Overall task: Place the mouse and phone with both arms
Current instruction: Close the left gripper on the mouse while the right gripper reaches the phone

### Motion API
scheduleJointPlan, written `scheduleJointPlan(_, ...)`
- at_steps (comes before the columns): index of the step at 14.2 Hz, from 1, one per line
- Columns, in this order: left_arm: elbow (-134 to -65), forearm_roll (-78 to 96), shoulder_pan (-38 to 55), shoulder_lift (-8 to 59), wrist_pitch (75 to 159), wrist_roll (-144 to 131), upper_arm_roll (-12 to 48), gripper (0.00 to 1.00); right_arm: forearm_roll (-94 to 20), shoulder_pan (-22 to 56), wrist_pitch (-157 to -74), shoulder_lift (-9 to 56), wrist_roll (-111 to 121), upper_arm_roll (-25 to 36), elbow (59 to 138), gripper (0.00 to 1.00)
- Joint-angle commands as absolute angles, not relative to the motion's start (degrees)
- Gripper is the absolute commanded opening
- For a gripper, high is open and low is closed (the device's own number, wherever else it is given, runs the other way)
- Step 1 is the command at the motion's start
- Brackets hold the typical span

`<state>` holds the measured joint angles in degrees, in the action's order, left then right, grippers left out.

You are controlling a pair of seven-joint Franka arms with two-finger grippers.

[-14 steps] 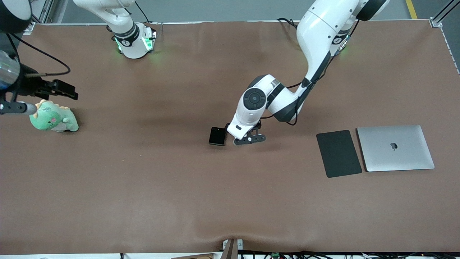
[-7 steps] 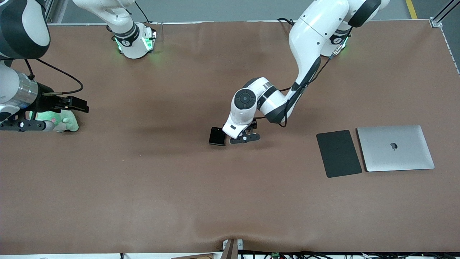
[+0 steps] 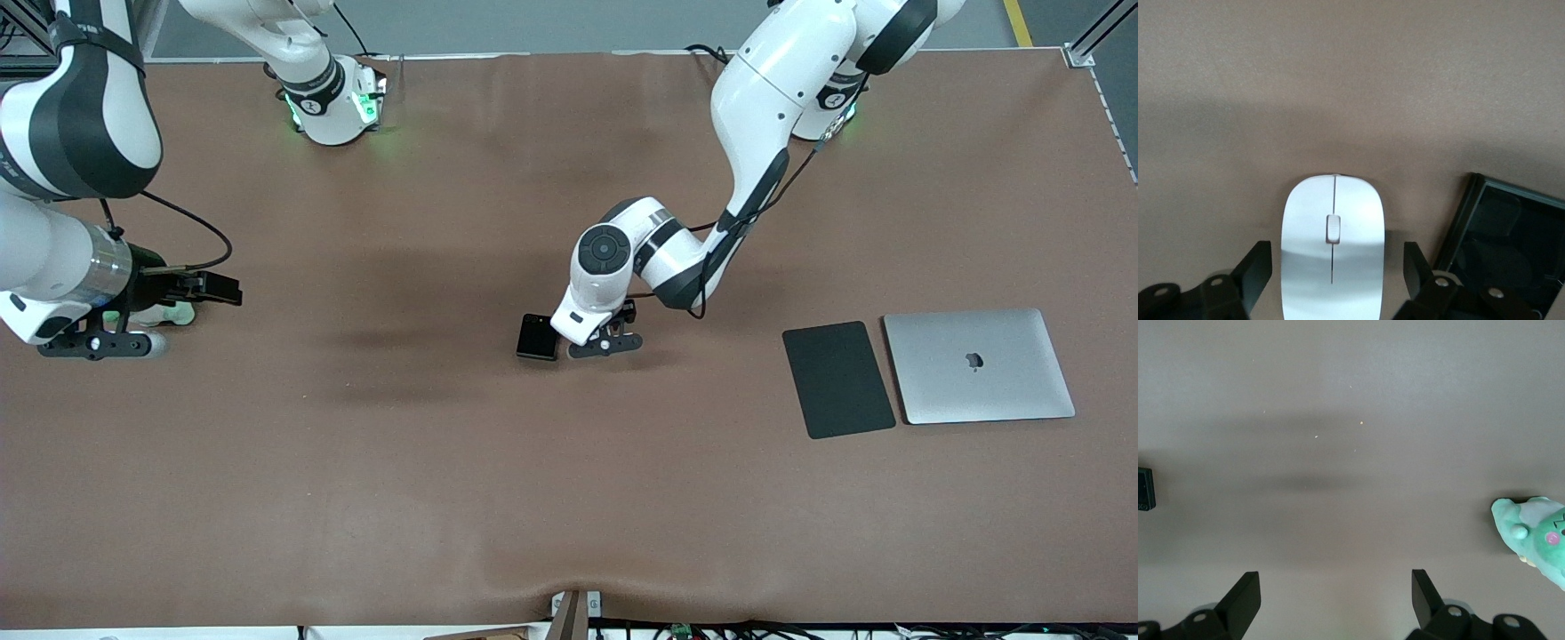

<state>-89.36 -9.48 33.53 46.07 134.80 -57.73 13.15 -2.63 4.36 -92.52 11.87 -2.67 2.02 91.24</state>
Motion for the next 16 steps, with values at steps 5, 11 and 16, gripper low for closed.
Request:
scheduleJointPlan(5,-88.33,-11.34,34.28,46.76,135.44,-59.77,12.74,0.81,-2.81,4.04,-94.13,11.34,-2.64,2.11,93.78,1.0)
scheduleJointPlan(11,-88.33,-11.34,34.37,46.76,135.35,-59.68,12.74,0.61,-2.81,3.96,-94.04,11.34,-2.64,2.11,93.96,1.0)
scheduleJointPlan(16,-88.33,-11.34,34.19,46.23,135.0,-59.5,12.74,0.59,-2.81,3.96,-94.13,11.43,-2.46,2.11,94.48,1.0)
